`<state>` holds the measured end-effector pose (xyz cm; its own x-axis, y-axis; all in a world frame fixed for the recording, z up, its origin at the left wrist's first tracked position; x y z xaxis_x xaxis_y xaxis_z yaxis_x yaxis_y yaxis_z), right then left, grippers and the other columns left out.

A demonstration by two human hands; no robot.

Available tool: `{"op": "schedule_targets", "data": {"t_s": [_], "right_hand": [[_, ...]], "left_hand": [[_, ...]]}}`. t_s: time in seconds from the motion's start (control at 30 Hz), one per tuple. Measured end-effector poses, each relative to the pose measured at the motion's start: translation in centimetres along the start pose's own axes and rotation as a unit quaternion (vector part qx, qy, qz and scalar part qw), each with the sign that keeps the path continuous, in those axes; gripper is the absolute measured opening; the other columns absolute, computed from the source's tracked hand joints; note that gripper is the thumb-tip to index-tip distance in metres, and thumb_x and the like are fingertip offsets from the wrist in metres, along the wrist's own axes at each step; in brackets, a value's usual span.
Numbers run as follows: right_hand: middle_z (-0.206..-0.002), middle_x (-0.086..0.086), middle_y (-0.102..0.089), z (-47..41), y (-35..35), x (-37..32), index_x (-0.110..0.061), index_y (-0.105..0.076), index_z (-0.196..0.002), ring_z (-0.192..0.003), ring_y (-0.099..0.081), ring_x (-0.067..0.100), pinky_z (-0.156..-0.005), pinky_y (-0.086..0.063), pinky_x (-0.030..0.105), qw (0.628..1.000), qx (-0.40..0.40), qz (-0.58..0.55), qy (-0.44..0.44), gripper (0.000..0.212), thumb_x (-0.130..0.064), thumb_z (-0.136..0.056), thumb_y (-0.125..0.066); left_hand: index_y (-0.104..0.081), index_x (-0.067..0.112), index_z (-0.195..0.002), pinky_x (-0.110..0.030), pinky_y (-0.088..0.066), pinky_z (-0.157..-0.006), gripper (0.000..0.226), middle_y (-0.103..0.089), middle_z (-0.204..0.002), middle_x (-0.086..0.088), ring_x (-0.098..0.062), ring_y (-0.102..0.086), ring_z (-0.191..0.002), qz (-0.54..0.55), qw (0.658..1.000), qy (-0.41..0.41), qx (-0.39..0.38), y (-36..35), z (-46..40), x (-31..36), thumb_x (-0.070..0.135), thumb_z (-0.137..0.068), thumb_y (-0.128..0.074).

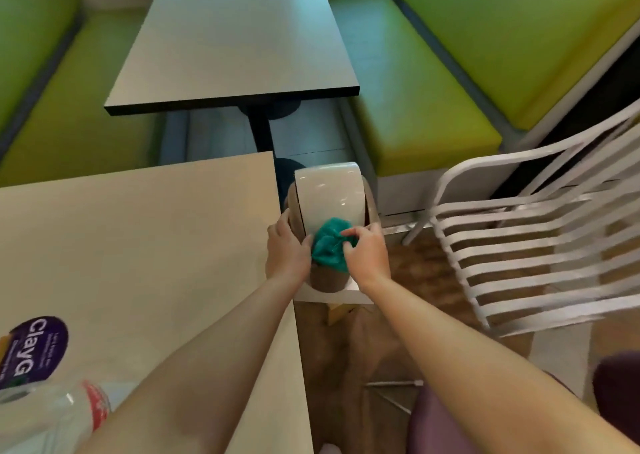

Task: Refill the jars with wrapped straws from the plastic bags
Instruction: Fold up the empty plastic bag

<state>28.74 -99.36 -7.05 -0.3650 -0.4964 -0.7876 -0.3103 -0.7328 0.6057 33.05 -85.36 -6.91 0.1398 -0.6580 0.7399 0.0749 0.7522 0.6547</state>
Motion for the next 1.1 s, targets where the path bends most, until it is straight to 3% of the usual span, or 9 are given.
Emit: {"op": "schedule_targets", "data": {"t_s": [0.1, 0.17, 0.27, 0.33, 0.5, 0.6, 0.73, 0.9, 1.1], "right_hand": [[-0.112, -0.003, -0.039, -1.8, -1.0, 0.7, -0.012, -0.063, -0.113, -0.095, -0.04, 0.008, -0.086, -0.042, 0.013, 0.999, 0.0, 0.021, -0.031, 0.019, -0.009, -0.097, -0.053], [-0.114, 0.0, -0.042, -2.8, -1.7, 1.0, -0.009, -0.058, -0.121, -0.098, -0.044, 0.012, -0.077, -0.038, 0.006, 0.998, -0.018, 0.021, -0.058, 0.026, -0.005, -0.097, -0.049], [-0.128, 0.003, -0.048, -3.5, -2.8, 1.0, -0.009, -0.05, -0.134, -0.12, -0.052, 0.023, -0.093, -0.044, 0.026, 0.995, -0.06, 0.027, -0.069, 0.036, -0.009, -0.098, -0.05], [-0.138, 0.006, -0.045, -3.5, -3.4, 0.8, -0.009, -0.051, -0.136, -0.123, -0.052, 0.026, -0.105, -0.041, 0.034, 0.994, -0.081, 0.053, -0.058, 0.039, -0.014, -0.098, -0.053], [-0.124, 0.007, -0.061, -2.2, -3.3, 0.7, -0.011, -0.064, -0.122, -0.116, -0.056, 0.027, -0.098, -0.044, 0.032, 0.993, -0.098, 0.044, -0.039, 0.028, -0.014, -0.097, -0.053], [-0.125, 0.005, -0.06, 0.1, -2.6, -0.1, -0.012, -0.062, -0.124, -0.116, -0.056, 0.023, -0.101, -0.044, 0.035, 0.993, -0.11, 0.031, -0.024, 0.029, -0.015, -0.098, -0.051], [-0.116, 0.002, -0.064, 3.5, -1.8, -1.0, -0.015, -0.065, -0.118, -0.105, -0.06, 0.018, -0.094, -0.051, 0.035, 0.993, -0.109, 0.033, -0.006, 0.025, -0.018, -0.097, -0.053], [-0.11, -0.001, -0.064, 10.2, -1.3, -2.9, -0.02, -0.066, -0.11, -0.098, -0.06, 0.013, -0.089, -0.052, 0.031, 0.993, -0.115, 0.007, 0.001, 0.018, -0.019, -0.095, -0.056], [-0.102, -0.005, -0.067, 19.0, -1.4, -4.4, -0.023, -0.066, -0.107, -0.086, -0.061, 0.008, -0.081, -0.056, 0.03, 0.996, -0.093, -0.005, -0.008, 0.016, -0.019, -0.096, -0.056]], "left_hand": [[-0.027, 0.031, -0.149, -0.039, -0.046, -0.096, 0.063, -0.04, -0.14, -0.005, -0.024, -0.049, -0.125, -0.041, 0.999, -0.015, 0.01, -1.0, -0.6, -0.6, 0.028, -0.095, -0.06], [-0.026, 0.034, -0.148, -0.04, -0.047, -0.095, 0.061, -0.041, -0.139, -0.003, -0.023, -0.048, -0.124, -0.054, 0.998, -0.015, 0.023, -1.3, -0.6, -0.9, 0.026, -0.096, -0.057], [-0.026, 0.036, -0.148, -0.041, -0.049, -0.096, 0.06, -0.041, -0.139, -0.002, -0.022, -0.048, -0.124, -0.047, 0.998, -0.011, 0.028, -1.7, -0.5, -1.1, 0.024, -0.097, -0.056], [-0.027, 0.036, -0.147, -0.041, -0.049, -0.098, 0.061, -0.041, -0.138, -0.001, -0.022, -0.048, -0.124, -0.037, 0.999, -0.012, 0.025, -1.7, -0.4, -1.2, 0.023, -0.096, -0.057], [-0.033, 0.03, -0.146, -0.041, -0.047, -0.1, 0.058, -0.043, -0.138, -0.002, -0.022, -0.05, -0.124, -0.035, 0.999, -0.001, -0.002, -0.8, 0.1, -1.2, 0.022, -0.095, -0.059], [-0.041, 0.029, -0.141, -0.036, -0.05, -0.092, 0.048, -0.052, -0.133, 0.003, -0.017, -0.054, -0.118, -0.051, 0.999, -0.001, -0.012, 0.4, 1.5, -1.1, 0.027, -0.095, -0.057], [-0.054, 0.028, -0.129, -0.027, -0.044, -0.076, 0.031, -0.062, -0.12, 0.006, -0.014, -0.059, -0.104, -0.067, 0.997, 0.004, -0.034, 2.2, 4.3, -1.3, 0.031, -0.098, -0.052], [-0.06, 0.027, -0.116, -0.027, -0.041, -0.07, 0.023, -0.065, -0.114, 0.005, -0.013, -0.058, -0.091, -0.077, 0.994, 0.033, -0.065, 5.8, 9.2, -2.2, 0.037, -0.099, -0.048], [-0.06, 0.024, -0.117, -0.027, -0.042, -0.073, 0.026, -0.065, -0.117, 0.003, -0.017, -0.061, -0.1, -0.087, 0.993, 0.013, -0.073, 10.6, 16.0, -4.3, 0.038, -0.101, -0.046]]}}
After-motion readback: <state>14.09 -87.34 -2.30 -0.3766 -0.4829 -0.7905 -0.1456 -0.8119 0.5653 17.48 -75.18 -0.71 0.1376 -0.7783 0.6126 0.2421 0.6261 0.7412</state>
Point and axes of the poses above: each hand's wrist, its own z-axis away from the middle knuckle, its own y-axis out of the back of the hand, x = y × z, the point moved 2 cm from there along -z, towards the middle knuckle
